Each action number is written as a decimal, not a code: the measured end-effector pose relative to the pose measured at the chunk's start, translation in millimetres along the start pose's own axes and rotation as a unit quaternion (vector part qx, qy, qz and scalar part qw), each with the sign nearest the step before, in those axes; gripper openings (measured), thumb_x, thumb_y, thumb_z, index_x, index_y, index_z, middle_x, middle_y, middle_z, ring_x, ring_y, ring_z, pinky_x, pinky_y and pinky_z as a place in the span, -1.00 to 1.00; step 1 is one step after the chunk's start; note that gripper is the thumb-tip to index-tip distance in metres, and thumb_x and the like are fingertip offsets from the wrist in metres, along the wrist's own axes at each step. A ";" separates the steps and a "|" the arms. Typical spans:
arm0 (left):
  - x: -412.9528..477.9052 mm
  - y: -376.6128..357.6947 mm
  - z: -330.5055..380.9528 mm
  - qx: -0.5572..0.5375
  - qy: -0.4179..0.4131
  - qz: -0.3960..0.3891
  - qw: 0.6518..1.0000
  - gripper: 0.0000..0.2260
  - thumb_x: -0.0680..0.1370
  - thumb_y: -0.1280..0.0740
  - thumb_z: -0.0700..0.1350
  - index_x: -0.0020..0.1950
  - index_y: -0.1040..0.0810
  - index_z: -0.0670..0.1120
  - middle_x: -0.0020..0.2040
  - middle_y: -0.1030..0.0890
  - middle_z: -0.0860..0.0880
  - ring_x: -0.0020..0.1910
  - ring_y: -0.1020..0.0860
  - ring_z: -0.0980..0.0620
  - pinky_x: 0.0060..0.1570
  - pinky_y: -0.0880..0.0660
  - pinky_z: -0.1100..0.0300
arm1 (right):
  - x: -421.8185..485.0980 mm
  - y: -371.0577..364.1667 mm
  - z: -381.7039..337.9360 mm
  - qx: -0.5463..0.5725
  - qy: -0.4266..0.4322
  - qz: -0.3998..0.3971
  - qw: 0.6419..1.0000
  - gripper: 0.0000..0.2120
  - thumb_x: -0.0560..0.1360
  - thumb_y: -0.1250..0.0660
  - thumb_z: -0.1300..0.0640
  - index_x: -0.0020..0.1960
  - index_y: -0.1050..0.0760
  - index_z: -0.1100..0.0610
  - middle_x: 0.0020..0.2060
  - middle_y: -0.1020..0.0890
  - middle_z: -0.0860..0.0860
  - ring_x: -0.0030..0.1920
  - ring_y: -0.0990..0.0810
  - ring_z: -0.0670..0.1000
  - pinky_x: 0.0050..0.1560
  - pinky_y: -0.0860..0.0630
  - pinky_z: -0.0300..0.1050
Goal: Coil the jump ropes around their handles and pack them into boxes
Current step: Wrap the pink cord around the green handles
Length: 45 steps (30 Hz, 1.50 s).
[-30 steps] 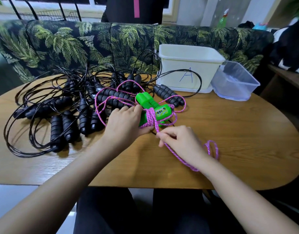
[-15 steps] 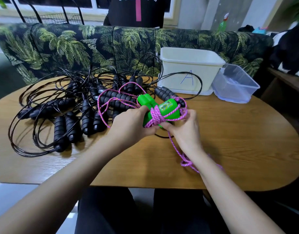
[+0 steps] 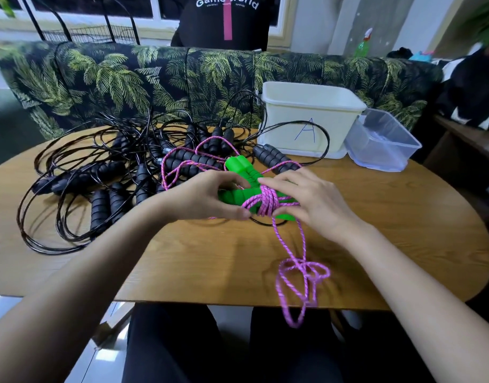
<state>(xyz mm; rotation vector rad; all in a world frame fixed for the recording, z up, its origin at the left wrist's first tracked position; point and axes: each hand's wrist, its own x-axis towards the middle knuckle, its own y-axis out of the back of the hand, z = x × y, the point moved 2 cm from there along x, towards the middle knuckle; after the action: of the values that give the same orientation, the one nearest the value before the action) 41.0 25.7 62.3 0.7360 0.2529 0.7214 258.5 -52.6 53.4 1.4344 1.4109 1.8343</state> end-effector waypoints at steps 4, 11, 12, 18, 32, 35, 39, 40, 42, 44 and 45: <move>-3.4 2.0 -13.6 0.024 -0.028 0.056 0.998 -0.46 0.43 -0.43 0.29 0.22 -0.60 -0.07 0.06 -0.68 0.02 0.06 -0.63 0.04 0.14 -0.55 0.08 | -3.6 -5.3 1.6 0.051 -0.048 -0.032 0.997 -0.40 0.44 -0.44 -0.07 0.46 -0.41 -0.07 0.16 -0.61 -0.07 0.10 -0.49 0.06 0.00 -0.50 -0.01; -4.5 -6.1 -16.2 -0.106 0.062 0.229 0.966 -0.67 0.46 -0.42 0.13 -0.01 -0.59 -0.13 -0.15 -0.64 -0.07 -0.39 -0.64 0.09 -0.52 -0.54 0.19 | -4.1 -17.2 -13.7 0.103 -0.144 -0.073 0.981 -0.43 0.56 -0.31 -0.12 0.52 -0.22 -0.25 0.29 -0.53 -0.12 0.30 -0.40 -0.03 0.00 -0.30 -0.09; -2.8 -6.0 -18.4 -0.129 0.084 0.246 0.957 -0.65 0.48 -0.45 0.10 0.00 -0.58 -0.18 -0.18 -0.64 -0.08 -0.45 -0.64 0.05 -0.57 -0.51 0.19 | -4.1 -17.6 -15.6 0.123 -0.158 -0.068 0.977 -0.44 0.56 -0.32 -0.12 0.51 -0.23 -0.27 0.28 -0.54 -0.09 0.30 -0.41 -0.01 0.05 -0.36 -0.05; 15.3 -7.3 -27.5 -0.198 0.162 0.237 0.937 -0.53 0.51 -0.39 0.18 0.12 -0.56 -0.22 0.00 -0.62 -0.21 -0.22 -0.67 -0.06 -0.43 -0.62 0.04 | -1.1 -28.7 -17.8 0.109 -0.204 -0.037 0.972 -0.46 0.57 -0.33 -0.03 0.52 -0.29 -0.12 0.23 -0.56 -0.01 0.26 -0.45 0.08 0.20 -0.40 0.02; 80.5 -43.5 -24.3 -0.270 -0.042 0.122 0.954 -0.35 0.34 -0.61 -0.16 0.37 -0.46 -0.15 0.21 -0.64 -0.10 0.18 -0.62 -0.09 0.21 -0.55 -0.01 | 25.8 -60.0 38.1 0.353 -0.332 0.115 0.867 -0.38 0.49 -0.22 -0.27 0.53 -0.23 -0.22 0.40 -0.46 -0.21 0.43 -0.39 -0.10 0.39 -0.40 0.04; 90.2 -35.3 -30.2 -0.290 -0.058 0.075 0.952 -0.53 0.44 -0.48 -0.31 0.32 -0.49 -0.16 0.15 -0.66 -0.09 0.05 -0.64 0.01 0.06 -0.59 0.18 | 27.0 -62.4 46.1 0.378 -0.319 0.098 0.864 -0.46 0.62 -0.24 -0.08 0.56 -0.19 -0.11 0.46 -0.36 -0.21 0.48 -0.29 -0.17 0.48 -0.29 0.03; 96.6 -32.2 -42.6 -0.305 -0.055 0.082 0.947 -0.60 0.47 -0.45 -0.21 0.30 -0.53 -0.11 0.13 -0.68 -0.03 0.08 -0.62 0.06 0.14 -0.55 0.20 | 26.8 -64.1 52.3 0.442 -0.313 0.079 0.837 -0.40 0.56 -0.21 -0.11 0.57 -0.18 -0.06 0.48 -0.33 -0.21 0.48 -0.26 -0.26 0.52 -0.24 -0.02; 96.6 -34.6 -46.1 -0.310 -0.052 0.085 0.946 -0.60 0.48 -0.44 -0.20 0.31 -0.53 -0.13 0.13 -0.67 -0.06 0.08 -0.61 0.07 0.14 -0.54 0.21 | 26.6 -65.0 53.6 0.456 -0.312 0.076 0.830 -0.37 0.53 -0.23 -0.11 0.57 -0.18 -0.06 0.48 -0.33 -0.21 0.46 -0.26 -0.28 0.52 -0.24 -0.04; 95.5 -39.3 -47.8 -0.310 -0.053 0.074 0.946 -0.60 0.50 -0.42 -0.21 0.34 -0.51 -0.14 0.17 -0.67 -0.09 0.12 -0.60 0.06 0.17 -0.53 0.20 | 25.8 -67.0 54.9 0.473 -0.308 0.075 0.822 -0.34 0.51 -0.29 -0.09 0.57 -0.17 -0.11 0.47 -0.33 -0.25 0.45 -0.28 -0.29 0.52 -0.25 -0.06; 95.8 -43.0 -46.7 -0.302 -0.055 0.059 0.950 -0.59 0.53 -0.40 -0.22 0.37 -0.48 -0.11 0.23 -0.64 -0.06 0.20 -0.59 0.08 0.20 -0.51 0.21 | 24.9 -68.7 54.6 0.486 -0.304 0.071 0.816 -0.33 0.52 -0.29 -0.07 0.56 -0.10 -0.20 0.46 -0.29 -0.33 0.46 -0.25 -0.32 0.51 -0.24 -0.09; 95.0 -43.6 -44.4 -0.301 -0.050 0.054 0.951 -0.59 0.53 -0.39 -0.21 0.38 -0.47 -0.09 0.25 -0.63 -0.04 0.21 -0.58 0.09 0.19 -0.51 0.22 | 24.6 -69.2 53.7 0.494 -0.302 0.066 0.813 -0.33 0.53 -0.28 -0.07 0.55 -0.06 -0.25 0.47 -0.25 -0.35 0.47 -0.22 -0.32 0.52 -0.23 -0.10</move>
<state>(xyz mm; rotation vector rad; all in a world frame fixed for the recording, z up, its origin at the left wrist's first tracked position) 113.0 90.7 3.3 0.2016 -0.1044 0.8095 279.7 19.0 1.5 2.3335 1.9833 0.4434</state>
